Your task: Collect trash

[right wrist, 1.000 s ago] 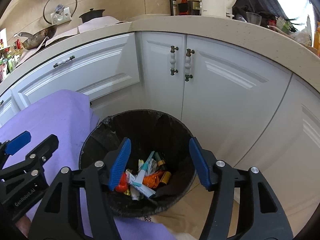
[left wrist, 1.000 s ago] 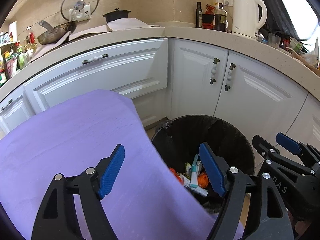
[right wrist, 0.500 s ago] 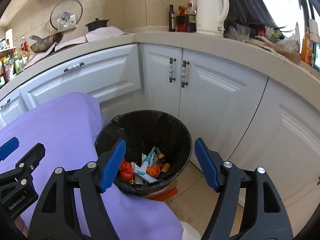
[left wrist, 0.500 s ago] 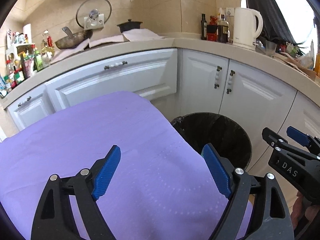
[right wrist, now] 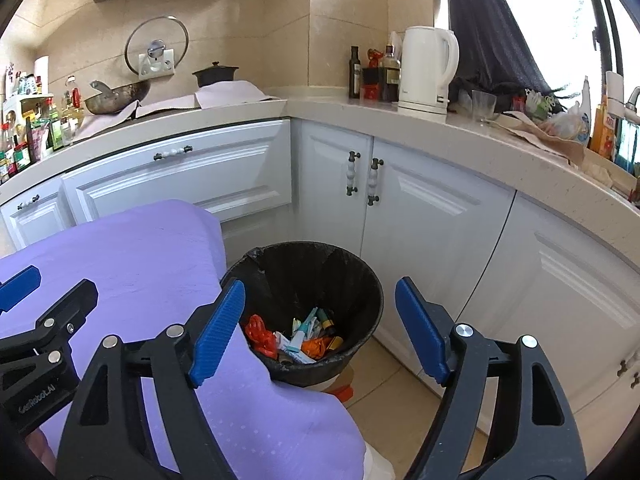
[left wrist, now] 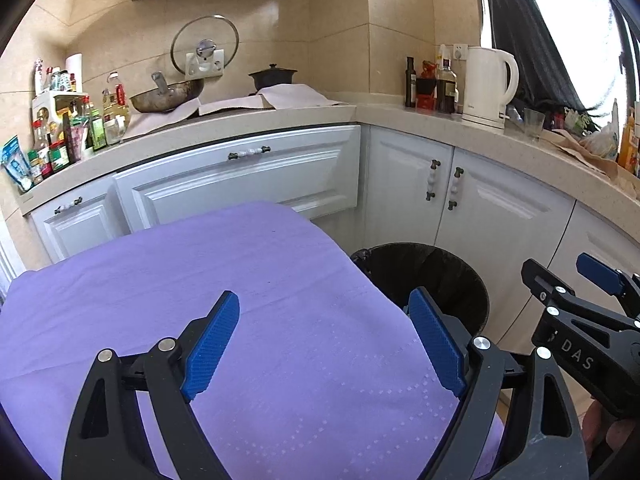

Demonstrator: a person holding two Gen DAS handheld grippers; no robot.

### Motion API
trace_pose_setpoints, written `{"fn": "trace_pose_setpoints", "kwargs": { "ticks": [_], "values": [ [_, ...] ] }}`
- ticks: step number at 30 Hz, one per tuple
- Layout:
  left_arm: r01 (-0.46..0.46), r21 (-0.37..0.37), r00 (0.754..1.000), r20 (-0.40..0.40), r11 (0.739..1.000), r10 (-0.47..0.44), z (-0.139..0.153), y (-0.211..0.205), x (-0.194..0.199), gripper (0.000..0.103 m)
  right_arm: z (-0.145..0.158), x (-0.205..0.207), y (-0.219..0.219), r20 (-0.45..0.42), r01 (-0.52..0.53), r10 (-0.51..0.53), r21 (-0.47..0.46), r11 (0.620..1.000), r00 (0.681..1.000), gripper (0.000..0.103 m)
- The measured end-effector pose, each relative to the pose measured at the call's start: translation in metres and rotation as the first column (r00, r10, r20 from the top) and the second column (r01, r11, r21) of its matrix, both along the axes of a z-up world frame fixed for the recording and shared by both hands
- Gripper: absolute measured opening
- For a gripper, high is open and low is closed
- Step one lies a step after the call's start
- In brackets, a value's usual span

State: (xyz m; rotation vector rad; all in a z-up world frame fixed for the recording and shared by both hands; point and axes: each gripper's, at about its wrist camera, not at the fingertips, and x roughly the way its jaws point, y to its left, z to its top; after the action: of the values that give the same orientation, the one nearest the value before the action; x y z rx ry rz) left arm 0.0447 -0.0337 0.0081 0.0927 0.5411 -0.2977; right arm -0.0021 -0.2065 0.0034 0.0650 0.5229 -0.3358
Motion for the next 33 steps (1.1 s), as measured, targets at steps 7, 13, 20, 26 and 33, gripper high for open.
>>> {"fn": "trace_pose_setpoints", "kwargs": {
  "ticks": [7, 13, 20, 26, 33],
  "values": [
    [-0.013, -0.025, 1.0, 0.003, 1.0, 0.013, 0.006, 0.013, -0.008, 0.084, 0.004, -0.009, 0.006, 0.009, -0.007, 0.008, -0.008, 1.0, 1.0, 0.077],
    [-0.017, -0.033, 1.0, 0.016, 0.999, 0.017, 0.011, 0.018, -0.012, 0.084, 0.008, -0.013, 0.011, 0.019, -0.012, 0.012, -0.014, 1.0, 1.0, 0.077],
    [-0.025, -0.04, 1.0, 0.015, 0.999, 0.025, 0.012, 0.023, -0.012, 0.084, 0.01, -0.014, 0.012, 0.024, -0.011, 0.011, -0.015, 1.0, 1.0, 0.077],
    [-0.023, -0.04, 1.0, 0.014, 0.999, 0.024, 0.012, 0.023, -0.011, 0.084, 0.011, -0.014, 0.012, 0.024, -0.009, 0.009, -0.014, 1.0, 1.0, 0.077],
    [-0.023, -0.04, 1.0, 0.013, 0.999, 0.023, 0.011, 0.024, -0.012, 0.084, 0.011, -0.014, 0.012, 0.023, -0.01, 0.011, -0.015, 1.0, 1.0, 0.077]
  ]
}}
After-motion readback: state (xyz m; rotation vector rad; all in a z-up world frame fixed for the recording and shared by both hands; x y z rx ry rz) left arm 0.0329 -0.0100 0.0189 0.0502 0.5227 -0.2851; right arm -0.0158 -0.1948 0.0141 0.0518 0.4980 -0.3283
